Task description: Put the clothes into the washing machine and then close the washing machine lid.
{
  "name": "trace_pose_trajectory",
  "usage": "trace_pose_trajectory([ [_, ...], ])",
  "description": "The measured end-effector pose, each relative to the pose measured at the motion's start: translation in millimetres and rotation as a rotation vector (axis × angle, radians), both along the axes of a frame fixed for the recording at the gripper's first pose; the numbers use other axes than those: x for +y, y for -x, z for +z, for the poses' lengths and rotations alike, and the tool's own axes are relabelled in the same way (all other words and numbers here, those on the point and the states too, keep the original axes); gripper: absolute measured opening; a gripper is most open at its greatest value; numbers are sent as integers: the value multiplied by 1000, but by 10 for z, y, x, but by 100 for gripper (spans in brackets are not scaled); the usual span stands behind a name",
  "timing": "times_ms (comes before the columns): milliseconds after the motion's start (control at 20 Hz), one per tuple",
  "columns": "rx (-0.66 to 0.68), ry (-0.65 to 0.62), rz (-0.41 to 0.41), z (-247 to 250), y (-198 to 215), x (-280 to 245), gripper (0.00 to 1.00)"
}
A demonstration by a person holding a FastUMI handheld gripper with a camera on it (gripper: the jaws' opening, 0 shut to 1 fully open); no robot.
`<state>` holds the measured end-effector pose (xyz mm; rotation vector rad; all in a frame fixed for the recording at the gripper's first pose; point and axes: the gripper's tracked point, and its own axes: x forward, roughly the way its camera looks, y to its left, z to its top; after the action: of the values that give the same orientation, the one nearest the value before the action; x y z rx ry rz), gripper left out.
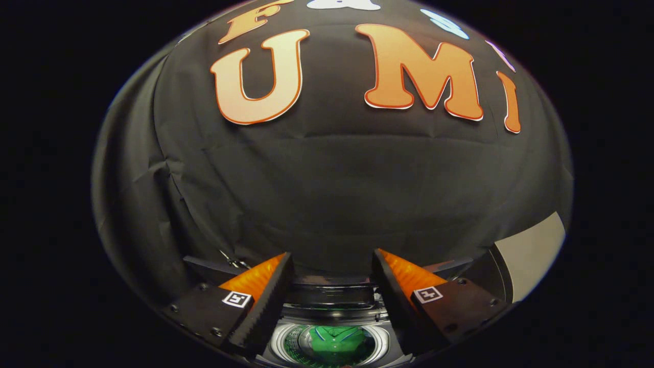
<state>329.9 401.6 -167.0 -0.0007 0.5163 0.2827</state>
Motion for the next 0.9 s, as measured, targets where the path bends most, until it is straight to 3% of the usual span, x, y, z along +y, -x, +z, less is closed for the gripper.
trace_pose_trajectory([
  [900,-85,-4,11,8,706,-156,99],
])
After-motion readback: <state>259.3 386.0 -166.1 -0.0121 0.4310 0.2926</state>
